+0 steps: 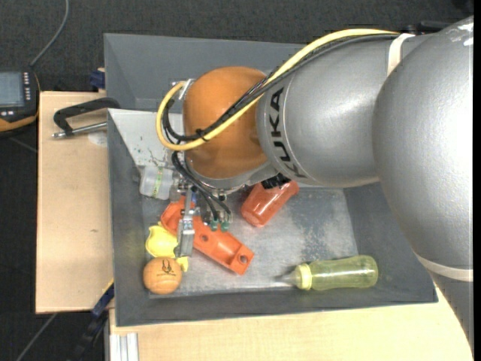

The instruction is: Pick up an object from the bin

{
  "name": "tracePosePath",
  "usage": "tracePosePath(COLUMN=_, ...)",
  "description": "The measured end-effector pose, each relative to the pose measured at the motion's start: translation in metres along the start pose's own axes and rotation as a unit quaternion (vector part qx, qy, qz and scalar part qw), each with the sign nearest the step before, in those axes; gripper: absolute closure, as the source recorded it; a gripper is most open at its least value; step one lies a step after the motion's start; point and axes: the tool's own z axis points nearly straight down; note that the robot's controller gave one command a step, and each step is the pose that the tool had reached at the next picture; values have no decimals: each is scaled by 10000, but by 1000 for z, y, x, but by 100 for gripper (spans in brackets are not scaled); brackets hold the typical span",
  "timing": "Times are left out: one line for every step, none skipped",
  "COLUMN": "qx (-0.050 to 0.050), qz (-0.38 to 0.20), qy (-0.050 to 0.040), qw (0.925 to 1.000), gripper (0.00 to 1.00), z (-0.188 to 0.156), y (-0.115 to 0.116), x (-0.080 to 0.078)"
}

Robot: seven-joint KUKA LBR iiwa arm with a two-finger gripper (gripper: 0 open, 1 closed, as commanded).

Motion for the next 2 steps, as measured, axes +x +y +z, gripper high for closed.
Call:
tracePosePath(qx=-9, qz=12, qy=-38, qw=10000, gripper=0, z=-5, y=-1, x=-2)
tracePosePath(qx=-18, qz=477, qy=-35, qw=9989, gripper=0, z=35, y=-27, x=-14)
